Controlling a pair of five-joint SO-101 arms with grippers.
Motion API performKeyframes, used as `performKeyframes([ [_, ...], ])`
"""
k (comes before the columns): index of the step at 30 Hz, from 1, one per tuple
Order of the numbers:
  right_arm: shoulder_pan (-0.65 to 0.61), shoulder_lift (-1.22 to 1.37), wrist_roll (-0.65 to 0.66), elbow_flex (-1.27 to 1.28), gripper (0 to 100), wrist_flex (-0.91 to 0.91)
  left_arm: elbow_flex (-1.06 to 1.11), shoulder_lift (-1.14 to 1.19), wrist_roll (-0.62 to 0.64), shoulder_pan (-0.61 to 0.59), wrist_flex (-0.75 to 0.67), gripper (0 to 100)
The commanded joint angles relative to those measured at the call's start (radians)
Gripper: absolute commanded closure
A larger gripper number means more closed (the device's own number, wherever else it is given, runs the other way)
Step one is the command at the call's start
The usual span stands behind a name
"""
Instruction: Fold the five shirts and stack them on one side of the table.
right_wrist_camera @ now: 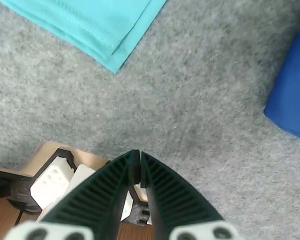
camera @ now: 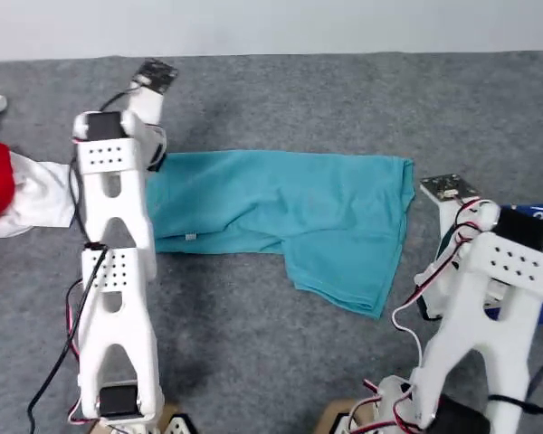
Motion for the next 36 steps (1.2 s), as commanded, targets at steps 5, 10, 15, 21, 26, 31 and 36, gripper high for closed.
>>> performKeyframes([
  [5,-0.012,-0.038,-0.011,-0.003,98.8,0.018,0.183,-0.049,0.0,0.058,0.031,92],
  [10,-0.012,-0.038,-0.009,-0.003,98.8,0.018,0.243,-0.049,-0.002,0.037,0.029,92],
  [15,-0.012,-0.035,-0.005,-0.003,98.8,0.018,0.243,-0.048,-0.006,-0.014,0.028,92],
  [21,-0.012,-0.035,-0.005,-0.002,98.8,-0.005,0.24,-0.049,-0.009,-0.044,0.026,92],
  [26,-0.012,-0.036,-0.003,-0.002,98.8,-0.012,0.142,-0.049,-0.009,-0.044,0.026,92],
  [31,-0.012,-0.036,-0.003,-0.002,98.8,-0.01,-0.035,-0.049,-0.008,-0.037,0.028,92],
  [36,-0.012,-0.036,-0.003,-0.002,98.8,-0.01,-0.088,-0.049,-0.006,-0.018,0.029,92],
])
